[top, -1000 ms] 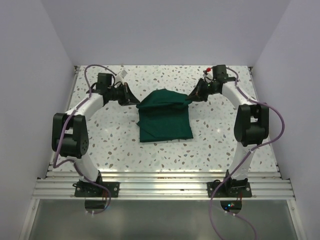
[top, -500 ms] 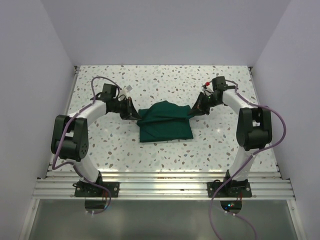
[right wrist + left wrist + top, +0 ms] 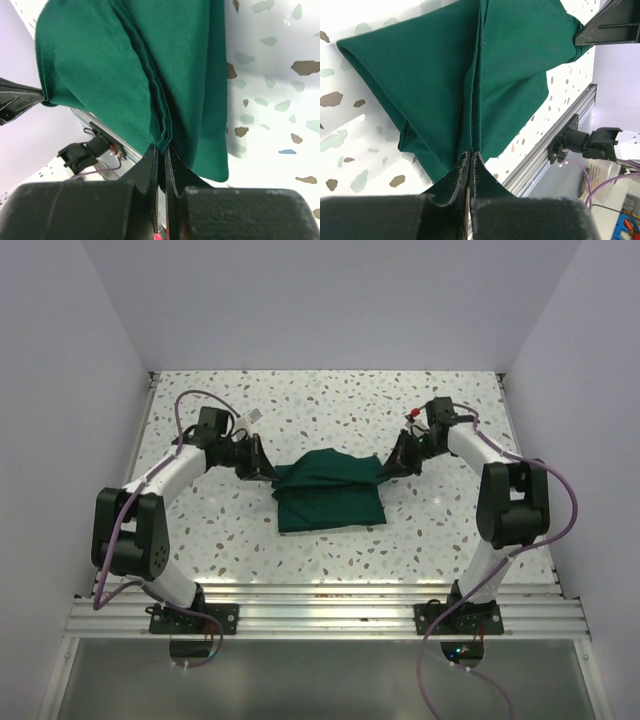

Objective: Prepare the surgical pack

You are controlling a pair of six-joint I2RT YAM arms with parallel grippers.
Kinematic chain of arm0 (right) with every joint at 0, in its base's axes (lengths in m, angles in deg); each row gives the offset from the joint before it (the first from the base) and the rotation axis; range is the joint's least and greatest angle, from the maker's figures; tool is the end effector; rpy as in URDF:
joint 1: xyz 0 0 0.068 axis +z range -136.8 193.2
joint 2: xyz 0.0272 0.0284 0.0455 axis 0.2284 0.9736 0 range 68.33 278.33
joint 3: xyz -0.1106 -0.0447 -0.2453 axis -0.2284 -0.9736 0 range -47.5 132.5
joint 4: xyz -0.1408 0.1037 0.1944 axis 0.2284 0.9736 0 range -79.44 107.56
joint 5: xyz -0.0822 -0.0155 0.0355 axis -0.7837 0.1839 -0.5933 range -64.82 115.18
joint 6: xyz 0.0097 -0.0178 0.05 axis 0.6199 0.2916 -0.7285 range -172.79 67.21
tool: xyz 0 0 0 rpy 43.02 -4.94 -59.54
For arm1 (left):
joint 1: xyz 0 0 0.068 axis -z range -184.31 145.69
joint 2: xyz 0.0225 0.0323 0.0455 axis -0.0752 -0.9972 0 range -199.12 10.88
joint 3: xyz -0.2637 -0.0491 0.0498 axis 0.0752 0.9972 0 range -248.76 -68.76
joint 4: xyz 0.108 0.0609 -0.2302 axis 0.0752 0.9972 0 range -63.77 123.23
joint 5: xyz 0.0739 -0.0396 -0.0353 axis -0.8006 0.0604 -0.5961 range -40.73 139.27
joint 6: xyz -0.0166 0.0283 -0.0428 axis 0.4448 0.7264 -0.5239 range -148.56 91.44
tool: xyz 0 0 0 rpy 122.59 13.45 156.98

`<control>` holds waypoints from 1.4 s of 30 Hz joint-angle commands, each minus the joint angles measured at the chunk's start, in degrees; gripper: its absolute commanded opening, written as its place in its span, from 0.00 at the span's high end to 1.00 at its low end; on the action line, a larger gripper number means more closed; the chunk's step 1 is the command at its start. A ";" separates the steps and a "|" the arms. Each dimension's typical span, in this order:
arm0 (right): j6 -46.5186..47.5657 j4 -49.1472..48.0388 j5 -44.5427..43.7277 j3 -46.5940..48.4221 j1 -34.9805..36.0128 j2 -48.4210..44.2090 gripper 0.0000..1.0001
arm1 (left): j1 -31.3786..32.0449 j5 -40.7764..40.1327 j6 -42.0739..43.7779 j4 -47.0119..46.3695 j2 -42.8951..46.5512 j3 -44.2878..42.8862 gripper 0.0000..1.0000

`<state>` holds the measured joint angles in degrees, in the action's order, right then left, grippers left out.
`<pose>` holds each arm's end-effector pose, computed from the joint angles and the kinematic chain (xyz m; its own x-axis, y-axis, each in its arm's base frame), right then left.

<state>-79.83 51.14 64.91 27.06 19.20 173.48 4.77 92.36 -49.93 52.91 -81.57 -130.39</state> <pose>0.3587 0.0606 0.1993 -0.9682 0.2499 -0.0124 0.1737 0.7071 0.6855 0.3182 -0.0755 0.2189 -0.9496 -0.1175 -0.2905 0.1415 0.6662 -0.7322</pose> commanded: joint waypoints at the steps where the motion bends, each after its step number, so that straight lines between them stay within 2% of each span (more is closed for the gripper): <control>1: 1.82 2.75 -0.79 0.51 -0.11 -4.16 1.00 | -0.03 -1.69 3.26 4.52 3.06 -0.25 1.00; 6: 2.44 2.05 -0.35 -3.54 0.50 -3.54 1.00 | -0.03 -1.78 3.96 6.01 0.60 2.39 1.00; 9: 3.23 2.31 -1.23 -4.52 0.59 -3.02 0.94 | -0.03 -1.78 4.67 7.33 -0.98 2.65 0.96; 12: 4.02 3.89 -2.19 -3.73 0.59 -2.22 0.77 | -0.03 -2.04 5.10 8.48 -1.86 3.35 0.85; 13: 4.19 3.90 -2.98 -2.51 0.68 -2.66 0.64 | -0.03 -2.83 5.28 8.57 -1.95 3.35 0.76; 16: 3.85 0.04 -5.70 1.44 1.21 -4.85 0.41 | -0.03 -4.32 5.72 8.92 -1.16 2.74 0.63; 17: 4.11 -0.75 -7.45 2.77 1.56 -5.03 0.28 | -0.03 -4.33 5.63 8.66 -0.29 2.56 0.60; 18: 4.11 -2.76 -9.82 4.08 2.34 -4.95 0.22 | -0.03 -4.42 5.46 8.31 -0.02 2.30 0.58; 20: 2.89 -5.32 -10.02 7.95 3.22 -3.20 0.10 | -0.12 -5.56 4.85 8.30 0.86 1.42 0.58; 23: 2.44 -9.02 -8.97 14.27 5.33 2.23 0.01 | -0.47 -7.76 4.49 8.39 1.83 -0.24 0.57; 30: 7.44 -4.56 -6.59 35.44 9.82 18.83 0.01 | -1.26 -8.90 5.02 8.92 2.00 -1.66 0.57; 33: 7.89 -3.93 -4.75 40.02 10.70 24.47 0.01 | -1.61 -8.81 4.93 8.74 2.53 -1.39 0.57; 38: 10.34 -1.03 -1.23 43.29 11.57 29.68 0.02 | -2.49 -8.55 5.46 9.01 3.58 -1.13 0.57; 42: 11.67 -0.32 3.86 41.64 12.63 30.56 0.08 | -3.45 -7.32 5.37 8.31 4.20 0.45 0.57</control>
<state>-70.78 49.43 62.74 67.02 30.88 205.34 2.30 83.77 -45.86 61.76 -80.04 -130.61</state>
